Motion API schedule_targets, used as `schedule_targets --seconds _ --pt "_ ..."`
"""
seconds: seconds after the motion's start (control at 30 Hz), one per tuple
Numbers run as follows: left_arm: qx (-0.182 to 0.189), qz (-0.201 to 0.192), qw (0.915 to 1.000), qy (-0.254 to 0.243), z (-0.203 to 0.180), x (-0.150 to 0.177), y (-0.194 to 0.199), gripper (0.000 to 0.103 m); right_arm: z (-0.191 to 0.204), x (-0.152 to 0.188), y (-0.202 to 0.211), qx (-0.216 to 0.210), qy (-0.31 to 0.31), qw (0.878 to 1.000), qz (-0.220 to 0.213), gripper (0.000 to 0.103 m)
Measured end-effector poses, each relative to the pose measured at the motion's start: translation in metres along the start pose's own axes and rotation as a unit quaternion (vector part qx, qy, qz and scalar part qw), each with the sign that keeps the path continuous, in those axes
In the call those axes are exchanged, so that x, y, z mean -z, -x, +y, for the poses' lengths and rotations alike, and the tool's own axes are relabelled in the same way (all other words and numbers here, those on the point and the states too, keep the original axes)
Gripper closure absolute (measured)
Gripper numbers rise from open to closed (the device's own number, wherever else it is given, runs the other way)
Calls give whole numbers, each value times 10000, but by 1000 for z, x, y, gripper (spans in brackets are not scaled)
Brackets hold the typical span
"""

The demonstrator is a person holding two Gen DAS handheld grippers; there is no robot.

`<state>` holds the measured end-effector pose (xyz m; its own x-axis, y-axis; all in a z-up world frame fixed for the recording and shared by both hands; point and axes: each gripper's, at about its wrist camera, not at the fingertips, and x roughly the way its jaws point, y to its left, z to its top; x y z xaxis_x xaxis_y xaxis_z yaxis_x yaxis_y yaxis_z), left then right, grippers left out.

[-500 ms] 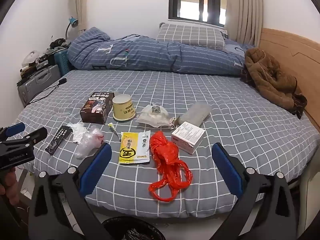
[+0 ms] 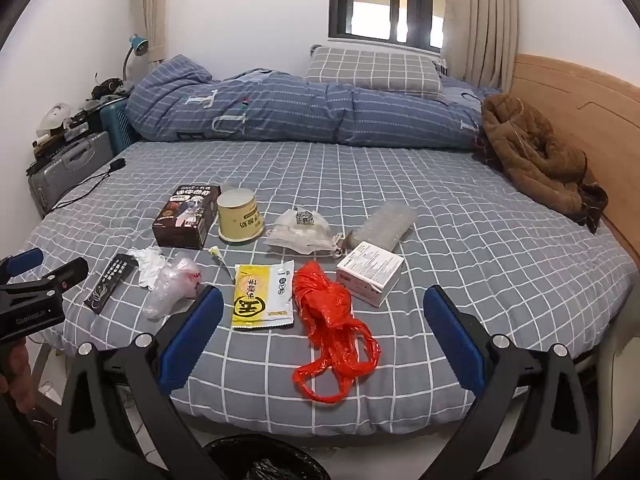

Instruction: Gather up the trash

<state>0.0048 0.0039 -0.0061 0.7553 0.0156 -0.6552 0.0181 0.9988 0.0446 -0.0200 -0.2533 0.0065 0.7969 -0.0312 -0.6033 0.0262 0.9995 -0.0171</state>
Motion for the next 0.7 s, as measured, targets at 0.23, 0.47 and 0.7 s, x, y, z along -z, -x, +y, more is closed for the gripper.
schedule_targets --seconds 0.23,0.47,0.7 --pt "29 15 10000 36 1 -1 1 6 -10 6 2 93 -27 9999 -28 7" --pt "36 23 10000 2 -1 0 0 6 -10 6 0 18 -52 10000 -9 7" --pt "44 -24 10000 -35 -2 -2 4 6 -9 5 3 8 -22 10000 -60 7"
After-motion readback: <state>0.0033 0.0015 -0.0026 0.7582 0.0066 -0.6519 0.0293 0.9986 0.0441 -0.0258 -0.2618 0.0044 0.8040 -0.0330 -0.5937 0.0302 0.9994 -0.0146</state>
